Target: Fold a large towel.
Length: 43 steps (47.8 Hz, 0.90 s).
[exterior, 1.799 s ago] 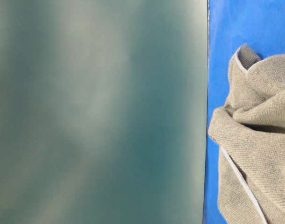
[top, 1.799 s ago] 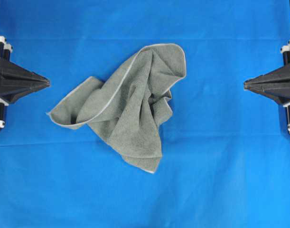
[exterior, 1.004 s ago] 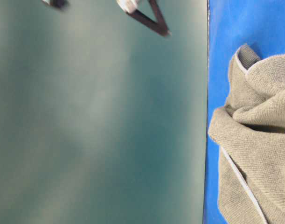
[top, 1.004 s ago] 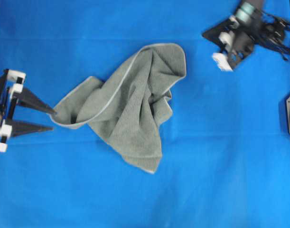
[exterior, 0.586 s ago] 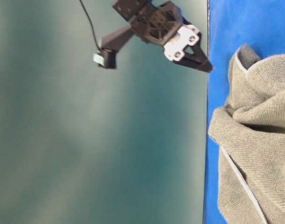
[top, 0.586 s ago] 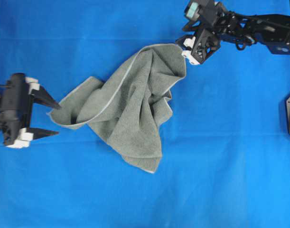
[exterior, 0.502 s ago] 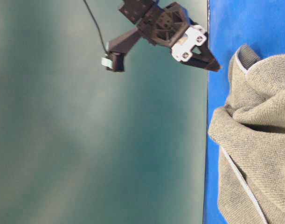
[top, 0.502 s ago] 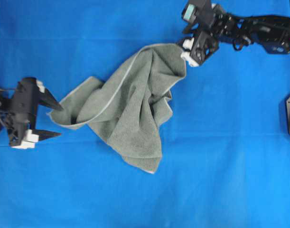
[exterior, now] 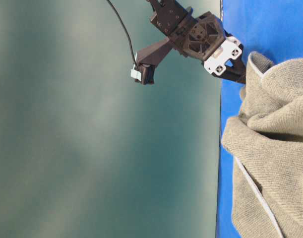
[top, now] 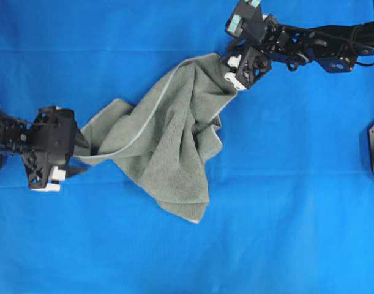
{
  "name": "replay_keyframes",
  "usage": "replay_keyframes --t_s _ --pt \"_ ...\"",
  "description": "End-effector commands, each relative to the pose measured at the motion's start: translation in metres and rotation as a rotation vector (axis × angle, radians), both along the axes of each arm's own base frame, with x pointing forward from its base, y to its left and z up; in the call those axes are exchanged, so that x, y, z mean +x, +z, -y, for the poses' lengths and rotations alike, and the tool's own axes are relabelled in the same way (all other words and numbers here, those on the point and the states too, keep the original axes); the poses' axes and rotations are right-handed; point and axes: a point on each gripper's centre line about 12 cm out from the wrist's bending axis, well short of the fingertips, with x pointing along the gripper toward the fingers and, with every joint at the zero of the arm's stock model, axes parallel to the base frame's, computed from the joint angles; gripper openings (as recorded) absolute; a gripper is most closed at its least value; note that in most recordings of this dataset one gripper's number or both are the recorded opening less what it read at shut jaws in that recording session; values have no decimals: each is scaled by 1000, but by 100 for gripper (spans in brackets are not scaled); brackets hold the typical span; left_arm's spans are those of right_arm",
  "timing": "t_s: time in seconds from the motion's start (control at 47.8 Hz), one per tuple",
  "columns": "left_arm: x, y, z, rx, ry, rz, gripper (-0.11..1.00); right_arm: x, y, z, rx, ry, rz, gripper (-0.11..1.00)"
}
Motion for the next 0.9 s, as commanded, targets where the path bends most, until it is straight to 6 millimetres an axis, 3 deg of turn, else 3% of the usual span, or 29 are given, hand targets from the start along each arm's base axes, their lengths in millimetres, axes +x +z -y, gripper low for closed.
replay_keyframes --t_s 0.0,0.126,0.209,0.293,0.481,0.69,0.879 --pt "5 5 -4 3 13 14 51 2 1 -3 -1 13 -2 40" --pt "6 6 -9 3 38 8 15 2 -1 -9 9 25 -21 6" --pt "7 9 -13 4 53 11 0 2 3 -11 10 29 -24 2" --pt "12 17 -17 4 65 25 1 0 12 -12 5 26 -9 2" --pt "20 46 -29 4 111 42 1 -3 55 -14 -42 27 75 2" --pt "28 99 -50 12 190 161 1 -18 112 -21 -95 28 163 2" --pt "28 153 -70 28 265 314 1 -45 158 -35 -144 29 245 2"
